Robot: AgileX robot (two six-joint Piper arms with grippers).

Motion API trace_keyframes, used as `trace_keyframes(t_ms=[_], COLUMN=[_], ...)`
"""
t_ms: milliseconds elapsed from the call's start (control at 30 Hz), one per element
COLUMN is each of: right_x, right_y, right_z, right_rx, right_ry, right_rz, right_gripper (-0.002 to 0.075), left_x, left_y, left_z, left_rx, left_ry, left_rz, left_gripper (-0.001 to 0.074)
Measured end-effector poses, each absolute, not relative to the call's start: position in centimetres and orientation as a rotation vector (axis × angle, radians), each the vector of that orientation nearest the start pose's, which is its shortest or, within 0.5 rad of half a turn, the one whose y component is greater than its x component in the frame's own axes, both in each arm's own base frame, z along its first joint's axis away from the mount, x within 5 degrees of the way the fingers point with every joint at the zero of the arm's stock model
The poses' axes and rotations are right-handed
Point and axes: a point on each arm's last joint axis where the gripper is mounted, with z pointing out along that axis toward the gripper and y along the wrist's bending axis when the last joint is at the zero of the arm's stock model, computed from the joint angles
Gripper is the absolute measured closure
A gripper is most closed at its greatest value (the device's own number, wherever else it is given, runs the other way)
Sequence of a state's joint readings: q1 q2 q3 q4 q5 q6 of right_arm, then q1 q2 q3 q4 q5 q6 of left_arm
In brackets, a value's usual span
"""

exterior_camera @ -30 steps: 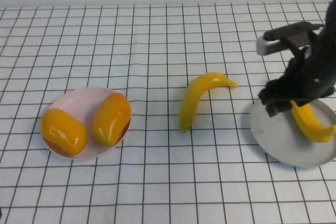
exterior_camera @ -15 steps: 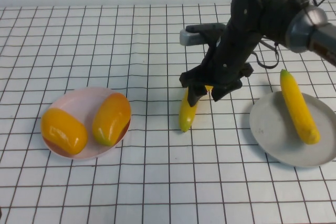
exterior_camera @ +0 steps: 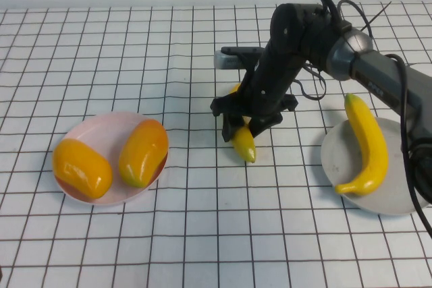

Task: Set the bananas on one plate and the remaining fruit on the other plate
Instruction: Put another type of fruit in the right plate

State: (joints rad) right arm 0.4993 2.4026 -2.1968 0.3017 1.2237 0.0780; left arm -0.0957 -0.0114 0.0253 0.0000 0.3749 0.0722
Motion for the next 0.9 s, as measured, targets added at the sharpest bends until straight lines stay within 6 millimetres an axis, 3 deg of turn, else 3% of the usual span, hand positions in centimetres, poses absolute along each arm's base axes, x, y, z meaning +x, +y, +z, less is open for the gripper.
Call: trace_keyframes(t_ms=[133,267,333,433,567,633,733,900], right_x=[43.3,43.1,42.6,41.1,38.6,37.1,34.3,29.2], right_y=[26.5,26.4,26.3,25.9,24.0,22.5,19.9,15.6], right_z=[19.3,20.8,23.0,28.0,31.8,31.3,28.4,25.8], right_rx=[-0.517,-0.554,-0.59,-0.641,-0.666,-0.676,-0.654,-0.491], right_ry=[2.916,2.878,2.825,2.71,2.66,2.71,2.848,2.883], right_rz=[0.52,0.51,0.503,0.5,0.417,0.33,0.191,0.0], right_gripper=[0.0414,0.0413,0.0413,0.0413,0.0413,0.0413,0.0413,0.0413], left_x=[5.2,5.2,5.2,5.2,5.2,5.2,5.2,5.2], left_y=[-0.5,-0.5,-0.5,-0.5,-0.5,-0.5,-0.5,-0.5], left_z=[17.2,17.2,17.2,17.2,17.2,17.2,17.2,17.2], left_rx=[0.157,0.157,0.157,0.157,0.157,0.157,0.157,0.157], left_ry=[1.866,1.866,1.866,1.866,1.866,1.866,1.866,1.866], left_rz=[-0.016,-0.016,-0.016,-0.016,-0.016,-0.016,-0.016,-0.016], left_gripper=[0.0738,0.0738,0.0738,0.0738,0.0738,0.0738,0.0738,0.0738])
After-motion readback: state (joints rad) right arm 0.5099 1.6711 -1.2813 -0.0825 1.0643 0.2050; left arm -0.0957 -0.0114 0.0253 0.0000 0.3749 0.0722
